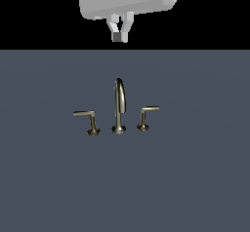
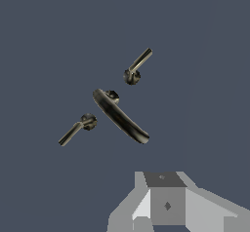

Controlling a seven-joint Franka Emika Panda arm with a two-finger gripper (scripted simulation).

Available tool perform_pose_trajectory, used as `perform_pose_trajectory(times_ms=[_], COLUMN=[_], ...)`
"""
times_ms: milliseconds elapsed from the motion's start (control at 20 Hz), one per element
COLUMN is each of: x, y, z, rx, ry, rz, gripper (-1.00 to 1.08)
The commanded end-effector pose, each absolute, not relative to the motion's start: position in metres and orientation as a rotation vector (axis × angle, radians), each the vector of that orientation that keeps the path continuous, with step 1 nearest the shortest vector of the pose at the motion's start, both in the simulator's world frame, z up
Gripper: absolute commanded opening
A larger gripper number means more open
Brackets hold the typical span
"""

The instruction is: Turn on the faucet by rotating a designated handle.

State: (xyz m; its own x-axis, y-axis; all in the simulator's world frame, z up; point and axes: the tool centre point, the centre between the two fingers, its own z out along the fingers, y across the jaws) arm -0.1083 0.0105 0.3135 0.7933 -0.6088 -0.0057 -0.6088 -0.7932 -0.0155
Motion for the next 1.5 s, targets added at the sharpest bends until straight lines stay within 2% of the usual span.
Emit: perform_pose_trajectory(times_ms=[0,1000,1450], x=[-0.094,0.007,0.038], y=[0.008,-0.046,-0.079], z=[0.296,0.161,0.112], rx=[-2.928,-2.611,-2.453], ry=[1.092,1.738,1.963], rz=[0.0,-0.001,-0.002], gripper=[-1.0,-1.0,-1.0])
